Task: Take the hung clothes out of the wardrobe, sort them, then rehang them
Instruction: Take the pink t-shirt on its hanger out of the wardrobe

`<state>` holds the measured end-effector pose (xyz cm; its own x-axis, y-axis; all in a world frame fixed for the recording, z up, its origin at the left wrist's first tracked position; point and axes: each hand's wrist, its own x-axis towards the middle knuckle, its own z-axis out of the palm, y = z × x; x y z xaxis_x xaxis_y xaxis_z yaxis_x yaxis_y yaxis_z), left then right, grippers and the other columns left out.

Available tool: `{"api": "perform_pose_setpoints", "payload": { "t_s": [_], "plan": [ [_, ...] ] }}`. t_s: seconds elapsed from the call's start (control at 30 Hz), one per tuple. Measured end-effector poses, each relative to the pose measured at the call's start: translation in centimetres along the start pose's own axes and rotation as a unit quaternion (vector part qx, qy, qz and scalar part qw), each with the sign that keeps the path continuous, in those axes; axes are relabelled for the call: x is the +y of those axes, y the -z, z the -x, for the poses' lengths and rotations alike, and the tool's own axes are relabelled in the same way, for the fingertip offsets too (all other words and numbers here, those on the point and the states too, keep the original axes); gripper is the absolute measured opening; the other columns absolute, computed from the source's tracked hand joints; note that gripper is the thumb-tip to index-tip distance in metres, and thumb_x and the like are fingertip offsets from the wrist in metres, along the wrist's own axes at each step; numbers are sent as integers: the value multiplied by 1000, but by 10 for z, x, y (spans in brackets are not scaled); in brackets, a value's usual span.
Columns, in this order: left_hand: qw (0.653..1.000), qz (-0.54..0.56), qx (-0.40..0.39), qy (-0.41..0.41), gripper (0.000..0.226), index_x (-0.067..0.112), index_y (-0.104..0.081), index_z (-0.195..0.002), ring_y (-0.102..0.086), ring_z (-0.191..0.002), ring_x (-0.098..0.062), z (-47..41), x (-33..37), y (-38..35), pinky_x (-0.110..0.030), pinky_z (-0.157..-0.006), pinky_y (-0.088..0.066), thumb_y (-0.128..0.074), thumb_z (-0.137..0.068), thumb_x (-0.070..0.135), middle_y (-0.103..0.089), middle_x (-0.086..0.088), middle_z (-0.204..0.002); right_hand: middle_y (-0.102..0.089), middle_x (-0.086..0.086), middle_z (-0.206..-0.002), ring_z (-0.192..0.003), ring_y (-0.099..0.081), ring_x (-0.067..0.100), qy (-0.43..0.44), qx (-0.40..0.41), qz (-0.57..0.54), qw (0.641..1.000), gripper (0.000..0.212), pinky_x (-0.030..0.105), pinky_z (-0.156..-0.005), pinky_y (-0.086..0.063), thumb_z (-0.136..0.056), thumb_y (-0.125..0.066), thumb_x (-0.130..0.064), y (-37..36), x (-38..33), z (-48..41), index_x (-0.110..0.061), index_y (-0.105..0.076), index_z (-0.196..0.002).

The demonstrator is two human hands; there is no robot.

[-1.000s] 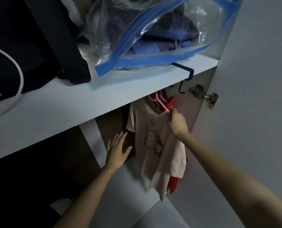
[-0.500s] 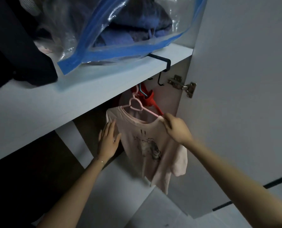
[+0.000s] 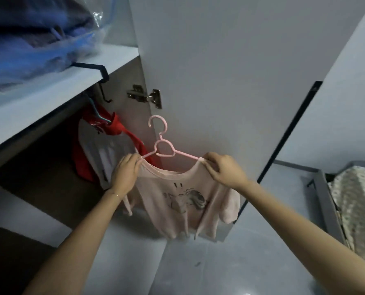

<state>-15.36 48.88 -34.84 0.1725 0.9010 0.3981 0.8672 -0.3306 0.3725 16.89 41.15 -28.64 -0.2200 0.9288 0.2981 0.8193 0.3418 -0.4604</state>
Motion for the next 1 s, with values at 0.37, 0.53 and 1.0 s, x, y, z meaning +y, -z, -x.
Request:
{"api": "perform_pose_setpoints", "payload": {
  "t_s": [0.37,0.53,1.0],
  "plan": [
    [986,-27,-5,-165,44,17,-66,-93,-64,-77,-28,49,181,-87,-38,-59,-52,-33,-104,44,-66,-1,-83,-60,9,-73,-68,-53,31,-157,-50,94,982,29,36,-56,-34,-101,-47,-40,83,97,168,-14,-58,-108],
    [977,47,-16,-207,32,15,-68,-90,-67,-75,-29,84,287,-121,-34,-59,-51,-45,-97,35,-70,-1,-85,-58,6,-68,-69,-57,33,-222,-7,143,964,31,35,-55,-30,-100,-50,-41,146,132,262,-13,-60,-107],
    [893,195,-145,-379,40,20,-69,-93,-67,-74,-28,140,567,-214,-35,-55,-49,-40,-97,47,-70,2,-89,-69,8,-81,-77,-64,34,-447,137,219,856,31,34,-56,-30,-98,-51,-44,264,177,513,-15,-62,-101]
  ]
}}
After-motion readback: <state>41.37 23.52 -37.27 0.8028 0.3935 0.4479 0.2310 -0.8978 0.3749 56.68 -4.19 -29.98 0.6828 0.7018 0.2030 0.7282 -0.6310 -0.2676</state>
